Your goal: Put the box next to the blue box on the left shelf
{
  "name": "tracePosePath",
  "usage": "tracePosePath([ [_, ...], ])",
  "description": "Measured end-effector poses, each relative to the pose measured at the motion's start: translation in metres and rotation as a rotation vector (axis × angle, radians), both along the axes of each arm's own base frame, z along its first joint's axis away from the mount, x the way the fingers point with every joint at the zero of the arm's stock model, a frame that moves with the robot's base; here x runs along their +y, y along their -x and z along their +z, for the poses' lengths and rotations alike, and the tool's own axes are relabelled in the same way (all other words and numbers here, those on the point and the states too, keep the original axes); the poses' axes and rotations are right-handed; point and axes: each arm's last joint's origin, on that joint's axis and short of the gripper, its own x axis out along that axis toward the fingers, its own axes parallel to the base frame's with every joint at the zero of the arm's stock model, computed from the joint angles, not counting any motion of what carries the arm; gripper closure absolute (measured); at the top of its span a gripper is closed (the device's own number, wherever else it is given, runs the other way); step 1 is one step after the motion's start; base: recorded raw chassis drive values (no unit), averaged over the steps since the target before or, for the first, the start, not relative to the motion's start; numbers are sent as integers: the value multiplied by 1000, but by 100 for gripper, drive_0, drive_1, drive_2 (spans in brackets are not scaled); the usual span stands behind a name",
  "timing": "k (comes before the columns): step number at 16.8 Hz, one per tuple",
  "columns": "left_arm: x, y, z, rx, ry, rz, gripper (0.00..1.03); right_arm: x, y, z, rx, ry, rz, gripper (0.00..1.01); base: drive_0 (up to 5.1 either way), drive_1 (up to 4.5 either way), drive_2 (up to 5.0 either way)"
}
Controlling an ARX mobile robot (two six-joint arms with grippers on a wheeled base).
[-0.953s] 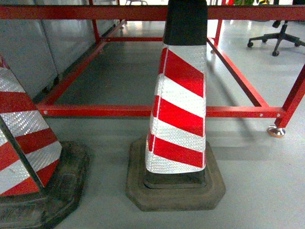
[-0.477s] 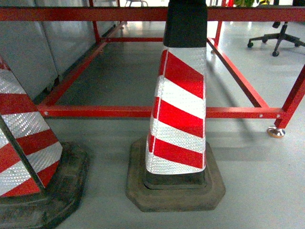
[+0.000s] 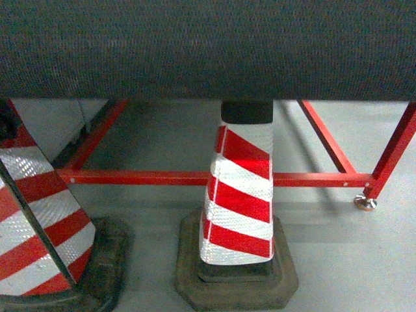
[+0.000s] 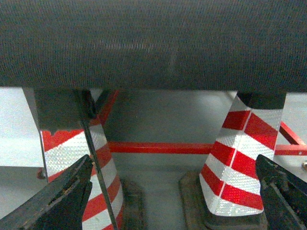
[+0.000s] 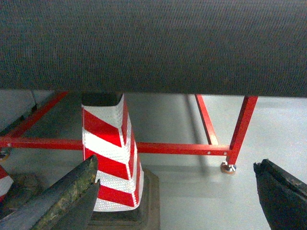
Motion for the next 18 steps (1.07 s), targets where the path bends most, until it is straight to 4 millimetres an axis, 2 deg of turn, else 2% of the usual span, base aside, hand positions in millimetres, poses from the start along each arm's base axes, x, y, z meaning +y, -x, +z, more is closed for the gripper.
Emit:
tracePosePath([
  [18, 0, 0, 0, 0, -2, 2, 5, 0, 0, 0, 1, 1, 0, 3, 0, 0, 0],
])
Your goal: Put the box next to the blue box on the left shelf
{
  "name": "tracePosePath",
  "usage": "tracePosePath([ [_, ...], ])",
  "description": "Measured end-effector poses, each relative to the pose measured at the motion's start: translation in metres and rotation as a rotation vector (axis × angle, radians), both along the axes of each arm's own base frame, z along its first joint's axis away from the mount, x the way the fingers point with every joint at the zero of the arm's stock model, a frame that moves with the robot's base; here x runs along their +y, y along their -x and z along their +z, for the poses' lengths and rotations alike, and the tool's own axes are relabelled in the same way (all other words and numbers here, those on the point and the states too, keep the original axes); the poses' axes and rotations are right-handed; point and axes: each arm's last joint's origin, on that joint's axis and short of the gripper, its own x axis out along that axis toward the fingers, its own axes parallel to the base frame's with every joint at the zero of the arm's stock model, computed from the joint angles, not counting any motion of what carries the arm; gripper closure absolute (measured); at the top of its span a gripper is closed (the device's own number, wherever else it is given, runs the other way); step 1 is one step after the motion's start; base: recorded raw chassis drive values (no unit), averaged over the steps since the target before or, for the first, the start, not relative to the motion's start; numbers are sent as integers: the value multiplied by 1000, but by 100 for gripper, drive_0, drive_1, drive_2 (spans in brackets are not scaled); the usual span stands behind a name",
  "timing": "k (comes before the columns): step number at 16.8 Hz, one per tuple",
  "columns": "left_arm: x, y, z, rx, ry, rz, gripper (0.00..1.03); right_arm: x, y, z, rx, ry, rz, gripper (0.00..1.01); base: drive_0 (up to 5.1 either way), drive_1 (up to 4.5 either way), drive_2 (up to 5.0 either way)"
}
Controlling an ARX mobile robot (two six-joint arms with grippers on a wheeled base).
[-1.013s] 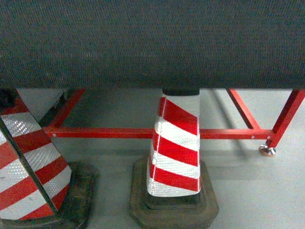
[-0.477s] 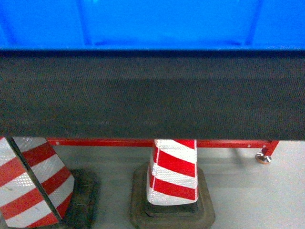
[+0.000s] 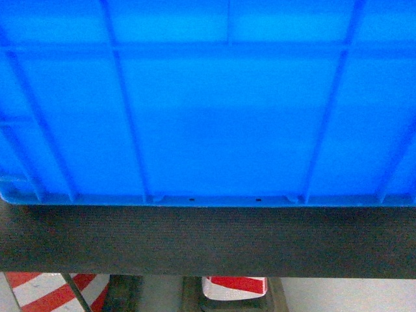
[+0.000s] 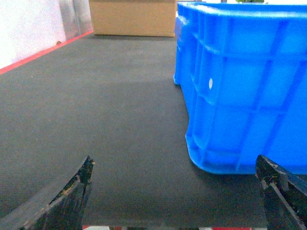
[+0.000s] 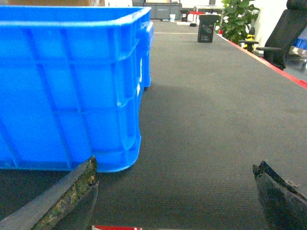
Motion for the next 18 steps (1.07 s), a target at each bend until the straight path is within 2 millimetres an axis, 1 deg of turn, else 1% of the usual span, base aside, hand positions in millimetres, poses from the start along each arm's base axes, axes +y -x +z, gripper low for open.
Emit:
tracePosePath([
  [18, 0, 0, 0, -2, 0, 0, 5, 0, 0, 0, 0, -1, 0, 3, 0, 0, 0],
])
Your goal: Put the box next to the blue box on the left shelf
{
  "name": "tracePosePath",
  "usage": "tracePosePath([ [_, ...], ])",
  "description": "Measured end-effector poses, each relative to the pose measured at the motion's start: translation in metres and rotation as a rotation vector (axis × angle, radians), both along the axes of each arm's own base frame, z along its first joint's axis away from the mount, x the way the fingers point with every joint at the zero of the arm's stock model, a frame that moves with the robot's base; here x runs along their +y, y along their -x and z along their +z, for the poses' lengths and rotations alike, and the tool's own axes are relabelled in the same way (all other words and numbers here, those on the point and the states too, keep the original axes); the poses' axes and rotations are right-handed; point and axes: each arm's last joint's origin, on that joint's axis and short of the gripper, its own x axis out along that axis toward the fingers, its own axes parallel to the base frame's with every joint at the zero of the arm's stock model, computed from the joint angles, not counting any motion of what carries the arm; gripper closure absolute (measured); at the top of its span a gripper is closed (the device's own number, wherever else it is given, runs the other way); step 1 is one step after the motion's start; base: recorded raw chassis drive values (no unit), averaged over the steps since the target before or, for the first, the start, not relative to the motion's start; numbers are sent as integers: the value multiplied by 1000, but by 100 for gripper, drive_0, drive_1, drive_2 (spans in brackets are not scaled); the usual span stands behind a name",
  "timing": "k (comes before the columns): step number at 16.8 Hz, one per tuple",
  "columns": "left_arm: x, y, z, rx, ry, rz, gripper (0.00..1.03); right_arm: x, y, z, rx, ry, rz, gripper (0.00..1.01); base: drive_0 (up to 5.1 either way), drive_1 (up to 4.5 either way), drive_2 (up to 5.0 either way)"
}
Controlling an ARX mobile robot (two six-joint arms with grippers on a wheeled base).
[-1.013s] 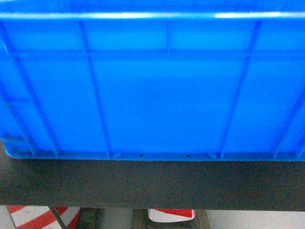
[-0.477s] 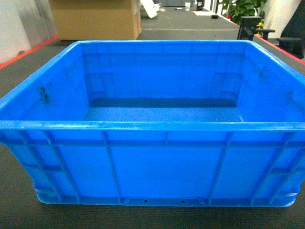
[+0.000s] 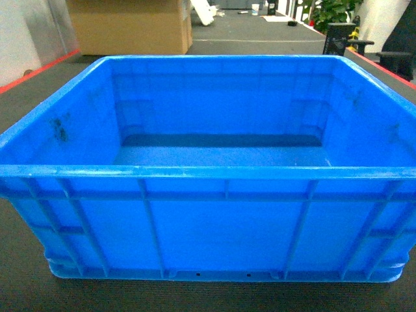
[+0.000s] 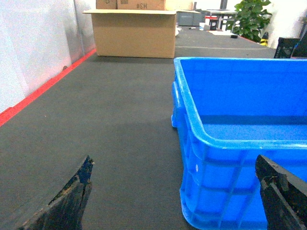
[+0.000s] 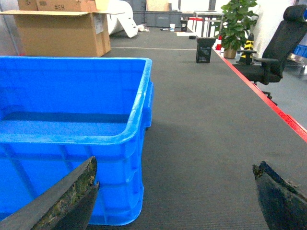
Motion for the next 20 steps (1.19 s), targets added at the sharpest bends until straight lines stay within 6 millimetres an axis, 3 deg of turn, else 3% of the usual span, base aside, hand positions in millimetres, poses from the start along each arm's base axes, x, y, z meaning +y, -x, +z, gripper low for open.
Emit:
tracePosePath([
  [20, 0, 0, 0, 0, 0, 0, 5, 0, 0, 0, 0, 0, 0, 3, 0, 0, 0],
])
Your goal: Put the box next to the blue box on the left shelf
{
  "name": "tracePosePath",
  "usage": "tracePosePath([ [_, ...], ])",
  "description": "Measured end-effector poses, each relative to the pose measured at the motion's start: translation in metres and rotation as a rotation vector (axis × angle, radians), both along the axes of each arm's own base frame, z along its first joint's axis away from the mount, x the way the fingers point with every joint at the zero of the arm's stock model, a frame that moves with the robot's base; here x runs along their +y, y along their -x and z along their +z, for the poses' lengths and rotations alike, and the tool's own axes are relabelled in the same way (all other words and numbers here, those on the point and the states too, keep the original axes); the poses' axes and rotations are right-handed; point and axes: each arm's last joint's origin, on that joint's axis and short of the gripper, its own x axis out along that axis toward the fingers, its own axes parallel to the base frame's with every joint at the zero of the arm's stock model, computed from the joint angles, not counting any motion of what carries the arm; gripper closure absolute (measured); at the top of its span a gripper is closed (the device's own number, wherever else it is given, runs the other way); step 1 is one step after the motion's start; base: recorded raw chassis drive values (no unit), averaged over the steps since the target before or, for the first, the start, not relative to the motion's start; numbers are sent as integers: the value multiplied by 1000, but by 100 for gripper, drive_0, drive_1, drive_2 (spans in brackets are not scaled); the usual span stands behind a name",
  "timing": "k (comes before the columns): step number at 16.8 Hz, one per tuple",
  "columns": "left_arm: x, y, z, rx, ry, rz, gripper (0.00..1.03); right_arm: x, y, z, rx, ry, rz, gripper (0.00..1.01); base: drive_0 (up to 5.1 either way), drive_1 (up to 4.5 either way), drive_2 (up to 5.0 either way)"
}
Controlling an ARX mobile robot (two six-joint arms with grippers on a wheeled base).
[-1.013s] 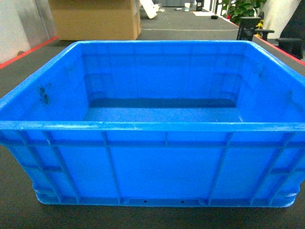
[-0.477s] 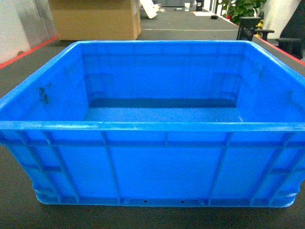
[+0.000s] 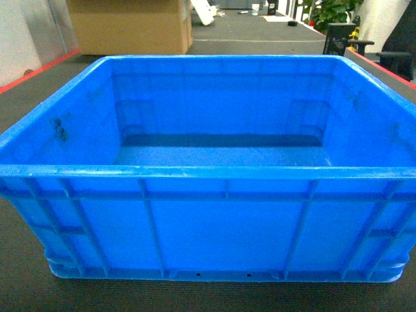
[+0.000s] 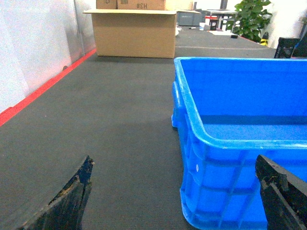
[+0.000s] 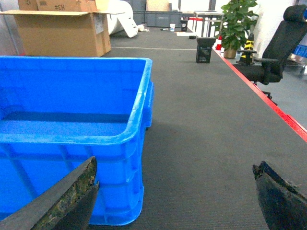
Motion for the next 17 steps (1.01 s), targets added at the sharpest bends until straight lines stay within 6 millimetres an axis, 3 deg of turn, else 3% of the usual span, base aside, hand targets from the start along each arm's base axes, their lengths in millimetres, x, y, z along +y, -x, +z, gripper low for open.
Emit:
tracePosePath([
  [8, 0, 0, -1, 13, -6, 15, 5, 0, 0, 0, 1, 0, 0, 3, 0, 0, 0],
  [10, -5, -6, -5, 82, -73, 163, 5, 7, -7, -3, 73, 10, 67, 3, 0, 0, 0],
  [11, -2, -12, 0, 71, -75, 242, 5, 11, -12, 5, 51, 10, 101, 3, 0, 0, 0],
  [13, -2, -41, 48, -25, -55, 219, 5, 15, -37, 41, 13, 8, 126, 3, 0, 0, 0],
  [15, -3, -87, 83, -47, -57, 180, 5, 18, -76, 68, 51, 27, 122, 3, 0, 0, 0],
  [17, -8, -137, 79, 137, -45, 114, 5, 19, -127, 75, 199, 22, 102, 3, 0, 0, 0],
])
